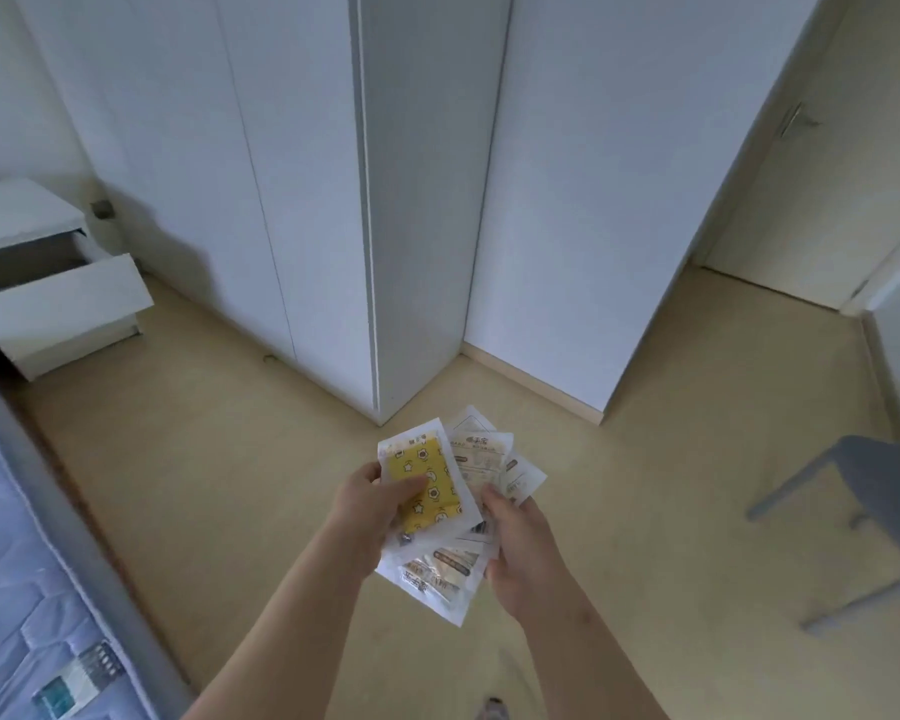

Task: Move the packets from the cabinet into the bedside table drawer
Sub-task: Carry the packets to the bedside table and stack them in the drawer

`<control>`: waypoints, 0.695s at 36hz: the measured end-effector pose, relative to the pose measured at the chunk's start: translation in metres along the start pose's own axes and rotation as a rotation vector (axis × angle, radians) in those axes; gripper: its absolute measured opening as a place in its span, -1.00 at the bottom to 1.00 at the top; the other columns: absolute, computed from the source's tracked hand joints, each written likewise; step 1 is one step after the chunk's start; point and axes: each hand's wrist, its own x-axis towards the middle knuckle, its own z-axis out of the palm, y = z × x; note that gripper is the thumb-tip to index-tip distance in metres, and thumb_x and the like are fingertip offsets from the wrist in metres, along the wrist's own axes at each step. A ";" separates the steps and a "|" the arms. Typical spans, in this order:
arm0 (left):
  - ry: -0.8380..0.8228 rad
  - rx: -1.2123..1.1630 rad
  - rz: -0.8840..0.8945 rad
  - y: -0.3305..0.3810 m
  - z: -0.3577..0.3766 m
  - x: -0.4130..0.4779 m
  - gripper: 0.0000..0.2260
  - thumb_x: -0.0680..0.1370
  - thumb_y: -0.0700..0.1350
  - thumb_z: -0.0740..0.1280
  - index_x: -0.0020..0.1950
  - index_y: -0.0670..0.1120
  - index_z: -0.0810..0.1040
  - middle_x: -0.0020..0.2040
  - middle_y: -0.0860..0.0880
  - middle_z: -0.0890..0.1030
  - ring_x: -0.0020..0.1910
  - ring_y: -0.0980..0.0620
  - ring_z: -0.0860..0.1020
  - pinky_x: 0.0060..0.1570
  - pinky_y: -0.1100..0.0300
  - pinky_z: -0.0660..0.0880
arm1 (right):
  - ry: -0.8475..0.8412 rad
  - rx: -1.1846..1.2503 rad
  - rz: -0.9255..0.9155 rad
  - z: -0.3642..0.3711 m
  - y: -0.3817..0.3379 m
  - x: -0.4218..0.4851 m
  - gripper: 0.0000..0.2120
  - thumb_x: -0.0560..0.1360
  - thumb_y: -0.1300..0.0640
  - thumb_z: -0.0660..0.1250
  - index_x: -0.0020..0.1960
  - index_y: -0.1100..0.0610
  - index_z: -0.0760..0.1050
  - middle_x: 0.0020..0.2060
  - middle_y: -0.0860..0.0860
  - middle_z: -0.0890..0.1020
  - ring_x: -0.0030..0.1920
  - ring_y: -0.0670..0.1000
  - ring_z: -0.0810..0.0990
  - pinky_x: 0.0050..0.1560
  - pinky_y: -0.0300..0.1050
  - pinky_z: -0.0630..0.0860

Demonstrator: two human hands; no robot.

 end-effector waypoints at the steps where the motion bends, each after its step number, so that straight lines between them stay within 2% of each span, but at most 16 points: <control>1: 0.024 -0.019 -0.003 0.008 -0.004 0.015 -0.76 0.45 -0.28 0.43 0.09 -0.19 0.52 -0.01 -0.20 0.65 -0.05 -0.17 0.64 0.06 -0.13 0.56 | -0.025 -0.019 0.011 0.008 -0.004 0.018 -0.83 0.58 0.24 0.21 0.07 0.10 0.55 -0.11 0.11 0.70 -0.12 0.13 0.67 -0.08 0.06 0.59; 6: 0.103 -0.094 -0.010 0.050 -0.018 0.092 -0.74 0.46 -0.29 0.42 0.13 -0.23 0.51 0.00 -0.23 0.65 -0.05 -0.20 0.64 0.03 -0.13 0.56 | -0.125 -0.098 0.023 0.045 -0.034 0.115 -0.80 0.59 0.22 0.20 0.17 0.14 0.52 -0.04 0.14 0.69 -0.06 0.15 0.68 -0.08 0.07 0.60; 9: 0.150 -0.114 -0.008 0.083 -0.022 0.136 -0.75 0.46 -0.28 0.42 0.12 -0.22 0.51 0.00 -0.21 0.66 -0.05 -0.18 0.65 0.03 -0.11 0.57 | -0.174 -0.117 0.048 0.068 -0.054 0.169 -0.80 0.60 0.21 0.19 0.16 0.13 0.52 -0.05 0.15 0.69 -0.08 0.15 0.69 -0.11 0.06 0.60; 13: 0.217 -0.157 -0.004 0.127 -0.041 0.183 -0.81 0.47 -0.29 0.41 0.05 -0.20 0.51 -0.01 -0.20 0.65 -0.07 -0.16 0.64 -0.08 -0.03 0.58 | -0.245 -0.188 0.079 0.113 -0.077 0.235 -0.79 0.59 0.20 0.21 0.18 0.14 0.52 -0.05 0.15 0.69 -0.06 0.16 0.68 -0.08 0.08 0.61; 19: 0.355 -0.236 -0.044 0.167 -0.111 0.229 -0.79 0.47 -0.28 0.41 0.08 -0.22 0.51 -0.01 -0.20 0.66 -0.06 -0.18 0.65 0.01 -0.10 0.57 | -0.332 -0.297 0.178 0.202 -0.072 0.305 -0.79 0.58 0.20 0.24 0.20 0.12 0.50 -0.02 0.12 0.69 -0.06 0.12 0.69 -0.19 -0.03 0.61; 25: 0.432 -0.365 -0.061 0.198 -0.194 0.282 -0.84 0.48 -0.29 0.39 0.04 -0.21 0.50 -0.02 -0.21 0.65 -0.06 -0.18 0.64 -0.02 -0.12 0.56 | -0.400 -0.385 0.279 0.304 -0.054 0.367 -0.83 0.58 0.15 0.24 0.12 0.14 0.53 -0.10 0.13 0.69 -0.13 0.12 0.68 -0.19 -0.01 0.60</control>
